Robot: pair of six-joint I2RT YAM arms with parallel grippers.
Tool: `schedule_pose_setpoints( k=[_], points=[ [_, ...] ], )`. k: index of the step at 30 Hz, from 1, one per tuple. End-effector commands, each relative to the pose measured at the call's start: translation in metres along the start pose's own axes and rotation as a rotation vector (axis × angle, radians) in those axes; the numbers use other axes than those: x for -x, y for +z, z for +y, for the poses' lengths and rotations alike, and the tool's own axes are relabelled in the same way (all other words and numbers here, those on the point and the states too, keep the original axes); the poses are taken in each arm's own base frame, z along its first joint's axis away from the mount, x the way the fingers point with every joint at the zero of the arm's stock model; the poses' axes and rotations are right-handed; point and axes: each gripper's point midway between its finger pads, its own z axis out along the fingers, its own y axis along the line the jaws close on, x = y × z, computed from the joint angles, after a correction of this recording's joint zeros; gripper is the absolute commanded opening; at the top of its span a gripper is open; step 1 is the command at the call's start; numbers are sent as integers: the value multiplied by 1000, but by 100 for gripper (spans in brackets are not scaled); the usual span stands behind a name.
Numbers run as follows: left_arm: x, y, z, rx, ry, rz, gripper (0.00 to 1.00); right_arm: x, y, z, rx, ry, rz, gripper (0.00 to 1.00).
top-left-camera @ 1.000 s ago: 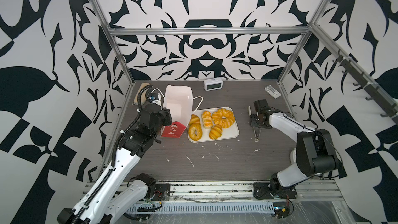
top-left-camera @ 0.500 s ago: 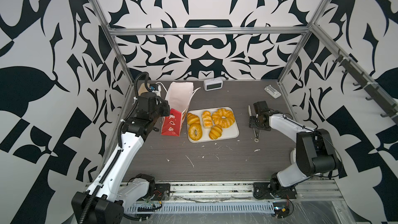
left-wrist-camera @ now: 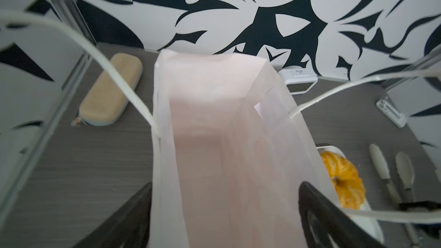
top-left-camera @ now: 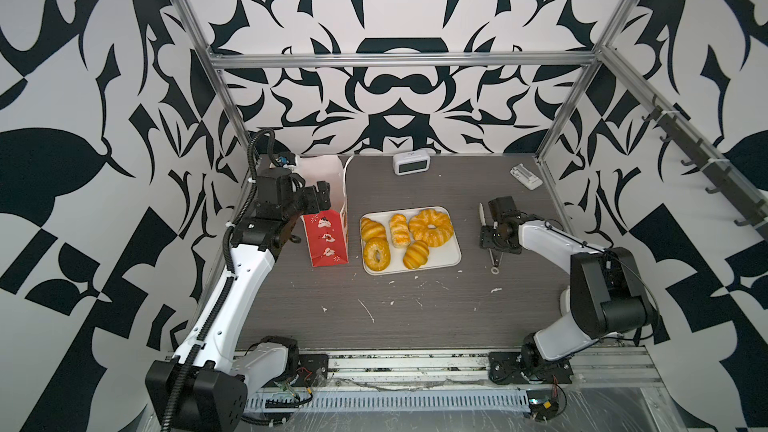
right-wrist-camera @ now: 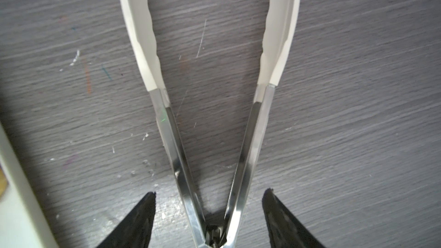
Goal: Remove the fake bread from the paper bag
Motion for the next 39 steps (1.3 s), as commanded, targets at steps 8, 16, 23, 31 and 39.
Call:
schedule_pose_setpoints(
  k=[8, 16, 23, 31, 39],
  points=[
    [36, -86, -4, 17, -30, -102, 99, 3, -1, 1, 3, -2, -15, 73],
    [54, -207, 46, 311, 32, -374, 99, 8, -11, -5, -2, 3, -90, 73],
    [-10, -188, 112, 644, 64, -369, 99, 19, -32, -16, -34, -1, -172, 74],
    [-52, -170, 135, 728, -3, -358, 99, 31, -63, -12, 51, 52, -309, 76],
    [-73, -89, 131, 654, 82, -289, 99, 37, -102, -13, 151, 61, -536, 73]
  ],
)
